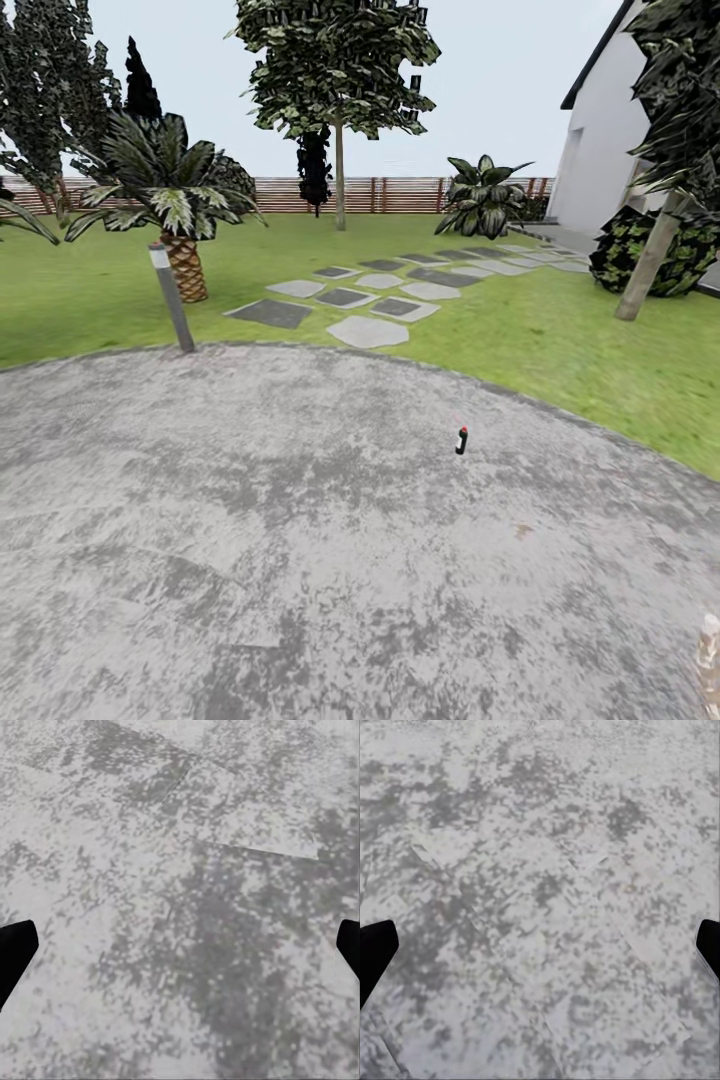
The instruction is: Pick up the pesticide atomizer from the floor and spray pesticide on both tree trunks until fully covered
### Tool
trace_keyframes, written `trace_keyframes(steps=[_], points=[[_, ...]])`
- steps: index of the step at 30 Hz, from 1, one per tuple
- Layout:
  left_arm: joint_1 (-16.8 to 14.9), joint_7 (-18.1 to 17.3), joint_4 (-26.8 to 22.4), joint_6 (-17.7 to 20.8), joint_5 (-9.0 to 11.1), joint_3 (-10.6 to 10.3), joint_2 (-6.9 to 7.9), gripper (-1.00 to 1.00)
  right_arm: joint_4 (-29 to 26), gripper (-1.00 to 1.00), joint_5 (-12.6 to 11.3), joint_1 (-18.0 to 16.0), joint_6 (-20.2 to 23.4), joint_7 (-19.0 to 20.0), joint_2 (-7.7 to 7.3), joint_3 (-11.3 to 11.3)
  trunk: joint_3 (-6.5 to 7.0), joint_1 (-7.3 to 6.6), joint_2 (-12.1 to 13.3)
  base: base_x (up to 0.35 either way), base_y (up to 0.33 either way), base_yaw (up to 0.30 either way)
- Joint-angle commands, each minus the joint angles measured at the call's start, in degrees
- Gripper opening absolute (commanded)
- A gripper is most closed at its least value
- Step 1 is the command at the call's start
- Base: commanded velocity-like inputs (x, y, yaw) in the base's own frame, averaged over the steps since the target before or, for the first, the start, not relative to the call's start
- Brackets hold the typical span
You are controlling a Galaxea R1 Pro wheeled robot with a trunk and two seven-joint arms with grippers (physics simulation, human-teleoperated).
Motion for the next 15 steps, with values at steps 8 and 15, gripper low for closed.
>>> trace_keyframes(steps=[8, 15], points=[[0.0, 0.1, 0.1, -0.2, -0.4, 0.2, -0.02, 1.0, 0.0, 1.0, 0.0, 0.0, -0.2, 0.0, 0.0, 0.0, -0.05, 0.02, 0.0, 0.34, 0.0, 0.0], [0.0, 0.1, 0.1, -0.2, -0.4, 0.1, -0.02, 1.0, 0.0, 1.0, 0.0, 0.0, -0.2, 0.0, 0.0, 0.1, -0.05, 0.02, 0.0, 0.34, 0.0, 0.0]])
